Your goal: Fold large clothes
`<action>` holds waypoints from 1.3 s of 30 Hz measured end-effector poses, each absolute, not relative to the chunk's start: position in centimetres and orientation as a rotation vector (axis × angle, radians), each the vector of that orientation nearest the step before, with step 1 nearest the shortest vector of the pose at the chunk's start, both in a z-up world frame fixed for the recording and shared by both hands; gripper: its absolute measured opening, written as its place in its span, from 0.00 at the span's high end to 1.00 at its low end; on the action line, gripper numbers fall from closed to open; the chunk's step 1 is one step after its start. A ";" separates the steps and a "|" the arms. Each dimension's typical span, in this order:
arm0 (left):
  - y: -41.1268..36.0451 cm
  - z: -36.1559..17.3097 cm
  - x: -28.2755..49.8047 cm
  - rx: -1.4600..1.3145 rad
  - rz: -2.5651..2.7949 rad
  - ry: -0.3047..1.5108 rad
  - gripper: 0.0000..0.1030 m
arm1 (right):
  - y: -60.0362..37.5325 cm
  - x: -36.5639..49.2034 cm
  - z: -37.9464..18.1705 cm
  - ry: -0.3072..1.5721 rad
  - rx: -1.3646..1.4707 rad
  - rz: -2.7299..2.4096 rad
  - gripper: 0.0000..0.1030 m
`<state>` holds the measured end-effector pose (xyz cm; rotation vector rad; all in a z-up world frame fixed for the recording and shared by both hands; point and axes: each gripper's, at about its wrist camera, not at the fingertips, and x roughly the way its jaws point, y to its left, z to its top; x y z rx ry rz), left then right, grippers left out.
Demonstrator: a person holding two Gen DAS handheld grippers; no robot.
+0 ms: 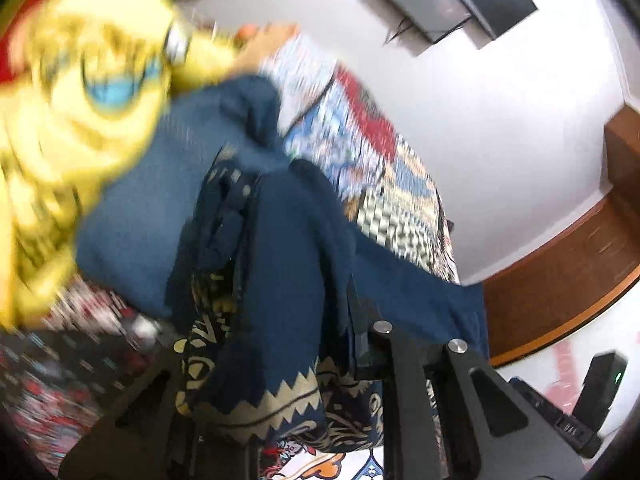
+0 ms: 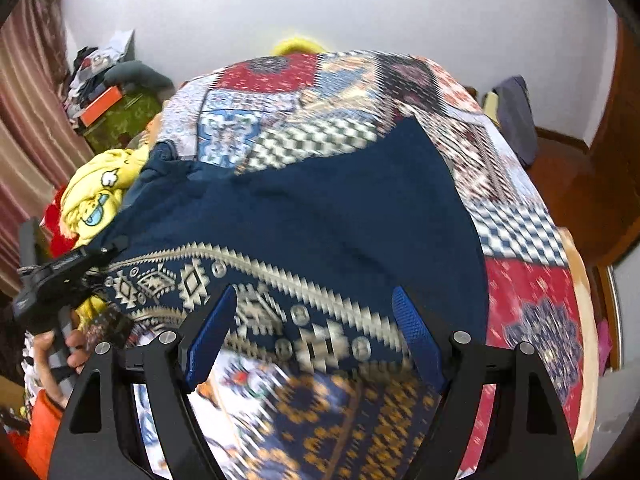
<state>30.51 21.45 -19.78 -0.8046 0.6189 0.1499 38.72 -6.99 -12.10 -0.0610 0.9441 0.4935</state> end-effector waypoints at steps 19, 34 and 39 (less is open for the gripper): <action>11.3 -9.8 35.3 -0.397 0.015 0.564 0.83 | -1.8 39.2 -17.1 1.119 0.053 0.651 0.24; -4.5 -18.7 37.6 -0.083 -0.346 0.929 0.80 | -21.8 34.8 -15.1 1.039 0.234 0.281 0.24; -5.3 -17.1 35.1 -0.084 -0.480 0.960 0.44 | -22.6 34.5 -14.1 1.020 0.250 0.271 0.24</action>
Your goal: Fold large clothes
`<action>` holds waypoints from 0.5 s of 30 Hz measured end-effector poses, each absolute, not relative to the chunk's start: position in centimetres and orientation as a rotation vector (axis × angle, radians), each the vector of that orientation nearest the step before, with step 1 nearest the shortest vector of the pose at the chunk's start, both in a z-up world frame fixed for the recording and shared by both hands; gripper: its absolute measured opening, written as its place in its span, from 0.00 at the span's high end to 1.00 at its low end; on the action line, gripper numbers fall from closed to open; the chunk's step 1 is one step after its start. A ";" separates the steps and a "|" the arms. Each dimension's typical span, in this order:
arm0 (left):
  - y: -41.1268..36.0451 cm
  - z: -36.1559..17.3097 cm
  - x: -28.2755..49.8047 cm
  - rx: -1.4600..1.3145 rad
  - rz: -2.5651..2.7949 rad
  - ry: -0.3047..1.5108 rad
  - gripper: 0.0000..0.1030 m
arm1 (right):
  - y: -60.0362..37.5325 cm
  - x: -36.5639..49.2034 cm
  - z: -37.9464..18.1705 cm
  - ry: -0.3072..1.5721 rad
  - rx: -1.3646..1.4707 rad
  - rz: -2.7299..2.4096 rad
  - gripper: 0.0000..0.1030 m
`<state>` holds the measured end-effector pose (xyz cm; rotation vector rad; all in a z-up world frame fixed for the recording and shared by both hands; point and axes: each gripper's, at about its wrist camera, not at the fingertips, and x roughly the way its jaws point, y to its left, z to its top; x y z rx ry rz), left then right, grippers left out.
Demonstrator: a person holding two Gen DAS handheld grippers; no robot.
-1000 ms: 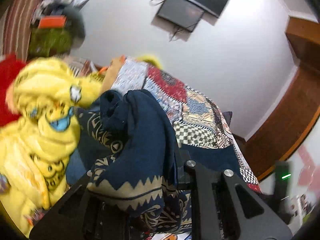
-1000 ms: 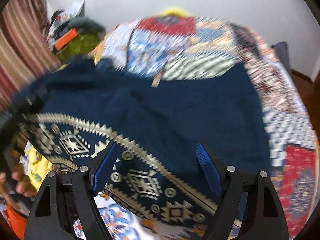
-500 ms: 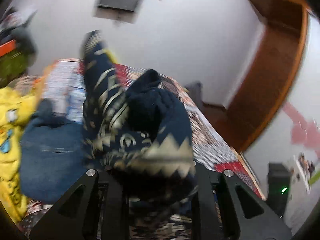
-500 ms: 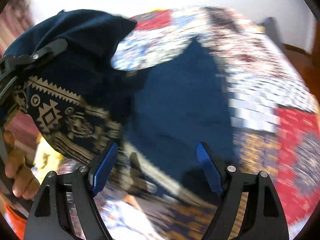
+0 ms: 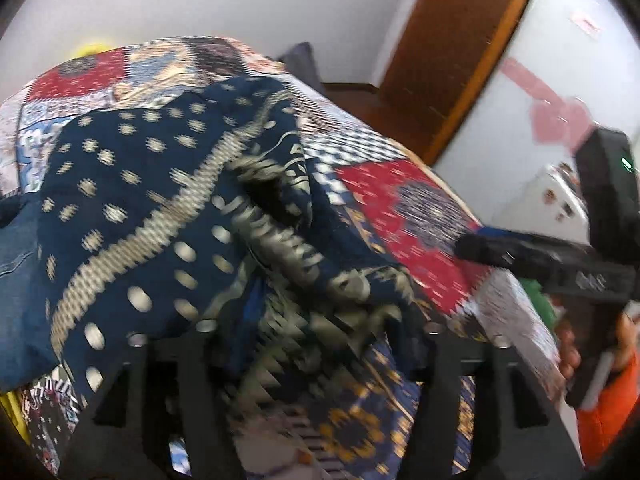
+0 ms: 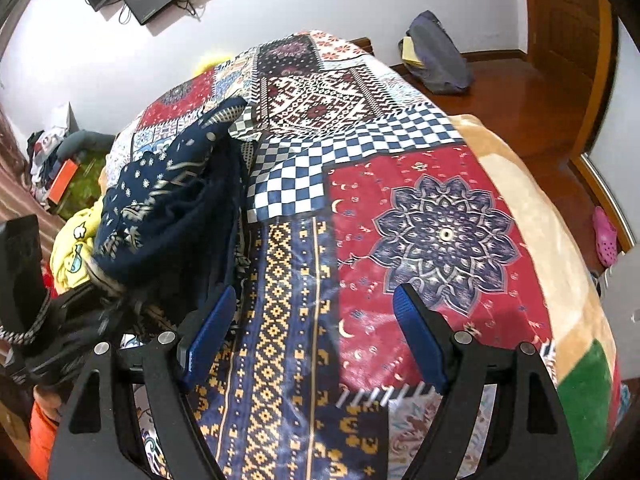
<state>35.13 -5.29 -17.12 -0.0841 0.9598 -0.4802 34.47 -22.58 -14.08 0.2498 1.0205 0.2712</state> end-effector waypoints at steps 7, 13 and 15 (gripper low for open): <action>-4.5 -15.3 30.1 -0.057 -0.537 0.973 0.44 | -20.5 34.0 -10.9 0.947 0.190 0.338 0.24; -0.5 -12.4 28.6 0.062 -0.370 0.865 0.35 | -16.3 34.2 -8.3 0.869 0.135 0.442 0.24; 2.2 -11.6 29.2 0.060 -0.280 0.827 0.30 | -14.8 34.6 -8.3 0.863 0.124 0.471 0.24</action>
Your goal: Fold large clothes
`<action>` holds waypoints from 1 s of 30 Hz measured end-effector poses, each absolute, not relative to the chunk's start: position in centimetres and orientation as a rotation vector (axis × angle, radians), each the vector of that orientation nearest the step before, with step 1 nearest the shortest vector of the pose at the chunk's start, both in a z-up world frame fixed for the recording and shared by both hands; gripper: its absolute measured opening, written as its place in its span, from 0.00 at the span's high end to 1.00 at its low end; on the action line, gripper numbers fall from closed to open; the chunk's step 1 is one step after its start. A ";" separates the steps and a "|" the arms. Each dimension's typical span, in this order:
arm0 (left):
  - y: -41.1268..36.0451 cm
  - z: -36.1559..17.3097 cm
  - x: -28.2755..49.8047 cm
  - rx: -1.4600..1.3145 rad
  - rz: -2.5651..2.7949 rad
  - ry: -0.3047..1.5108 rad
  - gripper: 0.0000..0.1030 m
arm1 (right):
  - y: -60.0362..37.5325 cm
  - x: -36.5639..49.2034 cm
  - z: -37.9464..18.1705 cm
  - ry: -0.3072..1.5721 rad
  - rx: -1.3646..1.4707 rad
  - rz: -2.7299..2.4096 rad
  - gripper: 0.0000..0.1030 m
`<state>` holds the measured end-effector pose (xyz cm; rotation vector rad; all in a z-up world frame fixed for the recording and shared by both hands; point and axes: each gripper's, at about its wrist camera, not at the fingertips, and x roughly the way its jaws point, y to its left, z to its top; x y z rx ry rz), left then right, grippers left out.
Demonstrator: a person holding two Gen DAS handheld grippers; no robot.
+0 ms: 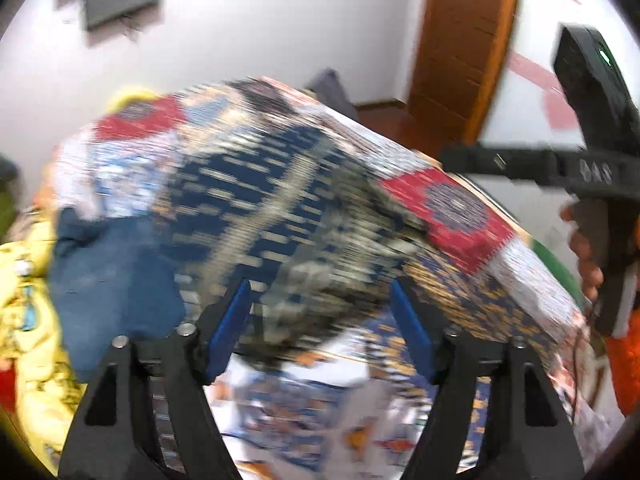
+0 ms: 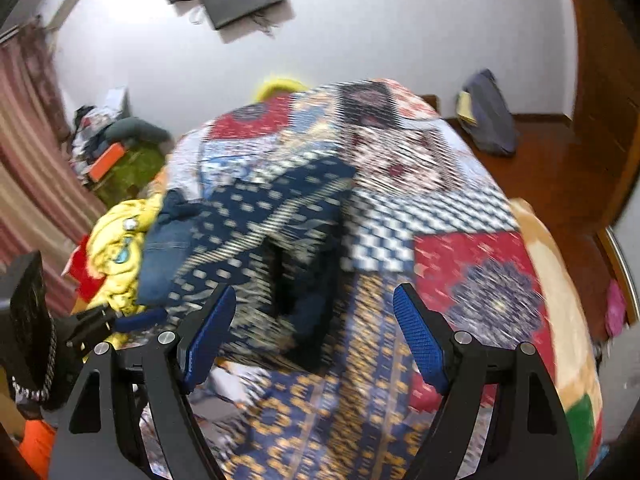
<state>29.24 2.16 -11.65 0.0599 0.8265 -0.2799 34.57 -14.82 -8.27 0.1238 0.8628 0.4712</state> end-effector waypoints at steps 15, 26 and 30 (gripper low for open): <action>8.3 -16.4 35.8 -0.025 -0.098 0.901 0.16 | -10.2 39.8 -15.6 1.017 0.041 0.448 0.24; 10.3 -17.4 30.7 0.206 0.011 0.921 0.12 | -18.1 37.0 -14.0 1.017 0.067 0.354 0.24; 11.8 -15.8 31.1 0.145 0.047 0.888 0.12 | -17.5 36.9 -12.1 0.968 0.092 0.409 0.24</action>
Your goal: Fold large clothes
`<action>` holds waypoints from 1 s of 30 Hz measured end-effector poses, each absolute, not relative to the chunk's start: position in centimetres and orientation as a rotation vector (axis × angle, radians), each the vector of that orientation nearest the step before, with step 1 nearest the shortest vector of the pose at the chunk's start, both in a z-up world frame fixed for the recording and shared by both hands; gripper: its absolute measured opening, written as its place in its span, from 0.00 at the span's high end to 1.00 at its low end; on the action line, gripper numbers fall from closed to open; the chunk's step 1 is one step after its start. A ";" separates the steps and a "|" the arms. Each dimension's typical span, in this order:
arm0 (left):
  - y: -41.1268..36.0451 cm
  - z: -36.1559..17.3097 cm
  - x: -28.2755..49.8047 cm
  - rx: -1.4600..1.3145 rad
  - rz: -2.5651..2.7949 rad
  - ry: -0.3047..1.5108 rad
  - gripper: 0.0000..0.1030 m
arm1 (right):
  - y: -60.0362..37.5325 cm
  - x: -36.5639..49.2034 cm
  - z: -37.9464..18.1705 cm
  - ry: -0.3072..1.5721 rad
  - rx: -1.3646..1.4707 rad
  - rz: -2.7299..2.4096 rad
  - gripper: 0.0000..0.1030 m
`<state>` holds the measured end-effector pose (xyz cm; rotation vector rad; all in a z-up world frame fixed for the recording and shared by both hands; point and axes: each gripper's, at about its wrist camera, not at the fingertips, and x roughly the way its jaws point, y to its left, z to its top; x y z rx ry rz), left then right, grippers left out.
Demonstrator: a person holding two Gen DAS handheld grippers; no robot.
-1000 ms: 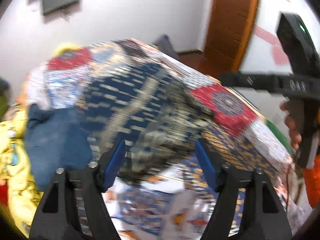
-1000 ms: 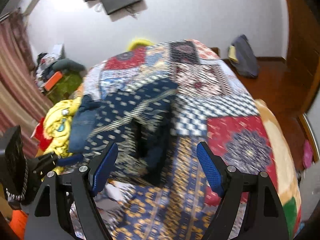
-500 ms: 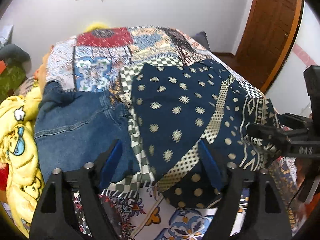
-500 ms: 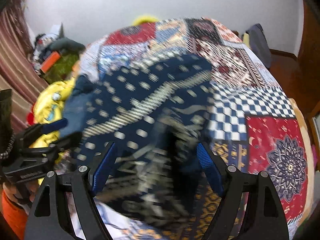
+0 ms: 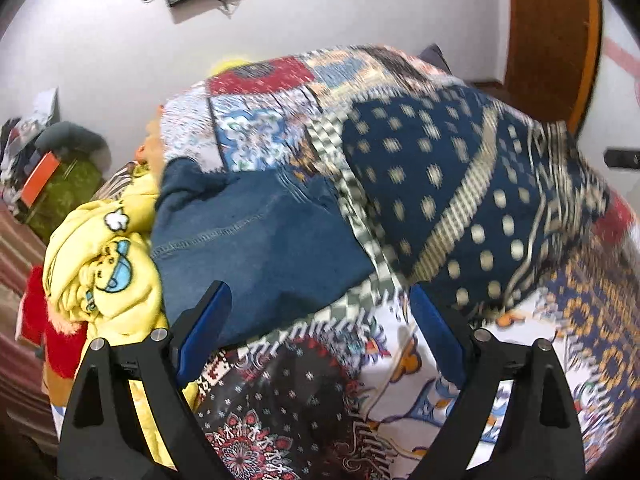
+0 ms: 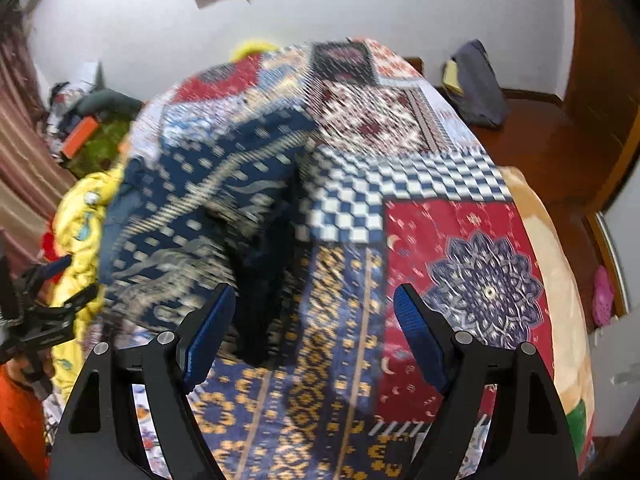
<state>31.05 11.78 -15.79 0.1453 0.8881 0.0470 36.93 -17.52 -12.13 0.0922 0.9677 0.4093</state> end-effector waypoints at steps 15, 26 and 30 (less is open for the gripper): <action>13.3 -18.7 39.7 -0.462 -0.228 1.034 0.11 | -13.6 42.8 -17.7 1.115 0.311 0.544 0.19; 14.0 -25.3 43.3 -0.859 -0.383 1.088 0.01 | -13.5 46.4 -22.8 1.256 0.504 0.685 0.17; 13.7 -25.5 43.8 -0.873 -0.381 1.087 0.01 | -12.5 46.4 -22.4 1.271 0.515 0.720 0.19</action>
